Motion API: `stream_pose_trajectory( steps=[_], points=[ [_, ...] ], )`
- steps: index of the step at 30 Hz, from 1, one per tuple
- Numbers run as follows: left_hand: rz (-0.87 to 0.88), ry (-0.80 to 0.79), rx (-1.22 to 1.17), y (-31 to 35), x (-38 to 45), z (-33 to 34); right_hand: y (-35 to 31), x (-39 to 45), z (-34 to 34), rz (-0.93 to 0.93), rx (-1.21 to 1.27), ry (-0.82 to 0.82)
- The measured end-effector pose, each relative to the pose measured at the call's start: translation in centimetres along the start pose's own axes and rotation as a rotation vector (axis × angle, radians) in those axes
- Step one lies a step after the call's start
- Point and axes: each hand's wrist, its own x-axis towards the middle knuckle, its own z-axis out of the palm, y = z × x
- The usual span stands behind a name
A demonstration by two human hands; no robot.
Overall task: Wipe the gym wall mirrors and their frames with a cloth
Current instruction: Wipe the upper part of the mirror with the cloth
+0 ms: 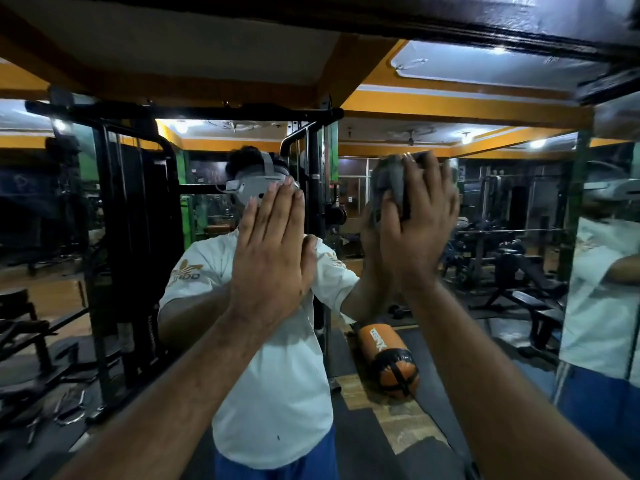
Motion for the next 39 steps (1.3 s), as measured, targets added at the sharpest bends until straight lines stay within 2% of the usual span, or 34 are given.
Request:
stream_pose_trajectory(
  steps=[2,3,6,8,9,12,13,14,15,18,20,22,25,26,27,30,32,34,37,38,39],
  points=[
    [0.02,-0.006,-0.002,-0.7,-0.2,-0.3,-2.4,-0.2,0.9,0.137,0.008,0.046],
    [0.024,-0.007,-0.007,-0.9,-0.2,-0.4,-3.5,-0.8,1.4,0.086,0.002,0.025],
    [0.018,0.0,0.001,-2.1,-0.4,-0.8,-5.3,-3.6,2.2,-0.298,-0.029,-0.124],
    [0.014,0.008,0.031,-3.4,-0.7,-1.1,-4.7,-4.1,2.1,-0.409,-0.063,-0.138],
    [0.014,0.015,0.048,-4.0,-0.8,-1.2,-4.3,-3.9,2.1,-0.35,-0.062,-0.098],
    [0.042,0.018,0.094,-5.5,-1.2,-1.4,-5.3,-2.9,2.4,0.052,0.004,0.036],
    [0.051,0.017,0.102,-5.8,-1.4,-1.4,-6.6,-2.9,2.9,0.127,0.005,0.053],
    [0.053,0.016,0.105,-6.1,-1.5,-1.6,-8.0,-3.3,3.4,0.127,-0.001,0.041],
    [0.048,0.016,0.1,-6.5,-1.7,-1.8,-9.2,-3.9,3.8,0.05,-0.005,0.002],
    [0.028,0.011,0.08,-8.2,-2.3,-2.6,-10.8,-6.2,3.9,-0.331,0.005,-0.187],
    [0.023,0.012,0.078,-9.7,-3.2,-3.2,-10.1,-6.9,3.1,-0.455,0.003,-0.258],
    [0.029,0.018,0.092,-10.9,-4.1,-3.5,-9.0,-6.8,2.9,-0.341,0.008,-0.198],
    [0.076,0.008,0.14,-11.7,-4.7,-3.4,-10.6,-7.0,4.0,0.067,0.024,-0.019],
    [0.087,0.002,0.156,-11.7,-4.8,-3.3,-12.0,-7.3,4.7,0.12,0.012,0.001],
    [0.093,-0.002,0.162,-11.8,-4.8,-3.3,-13.3,-7.9,5.2,0.086,-0.001,-0.014],
    [0.108,-0.027,0.114,-11.9,-4.9,-3.7,-15.2,-9.8,5.8,-0.245,-0.015,-0.164],
    [0.127,-0.061,0.07,-12.5,-4.9,-4.1,-14.4,-9.7,5.1,-0.351,-0.01,-0.206],
    [0.148,-0.09,0.045,-12.9,-4.9,-4.5,-13.2,-9.0,4.8,-0.258,-0.001,-0.139],
    [0.164,-0.11,0.032,-13.1,-4.8,-5.1,-13.3,-8.1,5.4,0.075,0.033,0.004],
    [0.151,-0.1,0.02,-13.1,-4.8,-5.4,-14.0,-8.3,5.9,0.106,0.017,0.021],
    [0.121,-0.075,0.009,-13.3,-4.8,-5.7,-14.7,-8.8,6.3,0.061,-0.008,0.021]
  ],
)
